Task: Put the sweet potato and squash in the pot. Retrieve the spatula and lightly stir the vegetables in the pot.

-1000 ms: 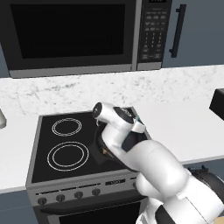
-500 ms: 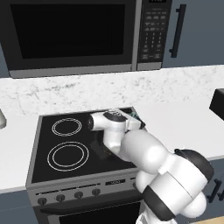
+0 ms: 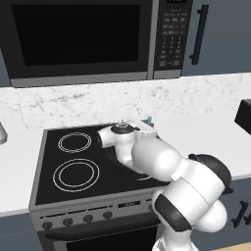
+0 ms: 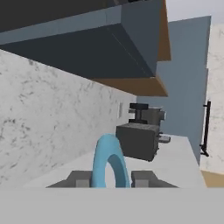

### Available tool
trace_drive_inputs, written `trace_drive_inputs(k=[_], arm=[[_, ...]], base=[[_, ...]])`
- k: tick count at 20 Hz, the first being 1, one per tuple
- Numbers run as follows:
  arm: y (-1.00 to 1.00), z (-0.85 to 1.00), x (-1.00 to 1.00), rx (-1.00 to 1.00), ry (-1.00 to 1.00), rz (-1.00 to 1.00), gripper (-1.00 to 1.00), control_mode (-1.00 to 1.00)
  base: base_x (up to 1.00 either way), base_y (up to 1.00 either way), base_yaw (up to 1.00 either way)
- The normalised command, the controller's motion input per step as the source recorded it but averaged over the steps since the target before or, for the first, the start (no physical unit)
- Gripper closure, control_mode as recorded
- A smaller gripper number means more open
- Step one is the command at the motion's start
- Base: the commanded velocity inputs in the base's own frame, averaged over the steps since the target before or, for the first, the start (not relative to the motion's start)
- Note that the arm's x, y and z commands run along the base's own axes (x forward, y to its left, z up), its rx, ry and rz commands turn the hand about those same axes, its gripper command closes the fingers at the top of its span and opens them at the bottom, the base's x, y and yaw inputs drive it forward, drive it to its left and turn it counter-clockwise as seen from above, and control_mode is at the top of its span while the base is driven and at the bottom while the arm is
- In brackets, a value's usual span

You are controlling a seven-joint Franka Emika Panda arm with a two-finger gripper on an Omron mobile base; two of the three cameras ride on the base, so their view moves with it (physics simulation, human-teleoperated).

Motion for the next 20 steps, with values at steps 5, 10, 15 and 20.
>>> trace_drive_inputs(k=[5, 10, 15, 20], arm=[[-0.17, 0.16, 0.0, -0.16, -0.14, 0.0, 1.0, -1.0], [0.0, 0.21, 0.0, -0.1, -0.24, 0.0, 1.0, -1.0], [0.02, -0.17, 0.0, -0.12, -0.33, 0.0, 1.0, -1.0], [0.18, -0.64, -0.01, -0.15, -0.17, 0.0, 1.0, -1.0]], base=[[0.0, 0.0, 0.0], [0.0, 0.0, 0.0], [0.0, 0.0, 0.0], [0.0, 0.0, 0.0]])
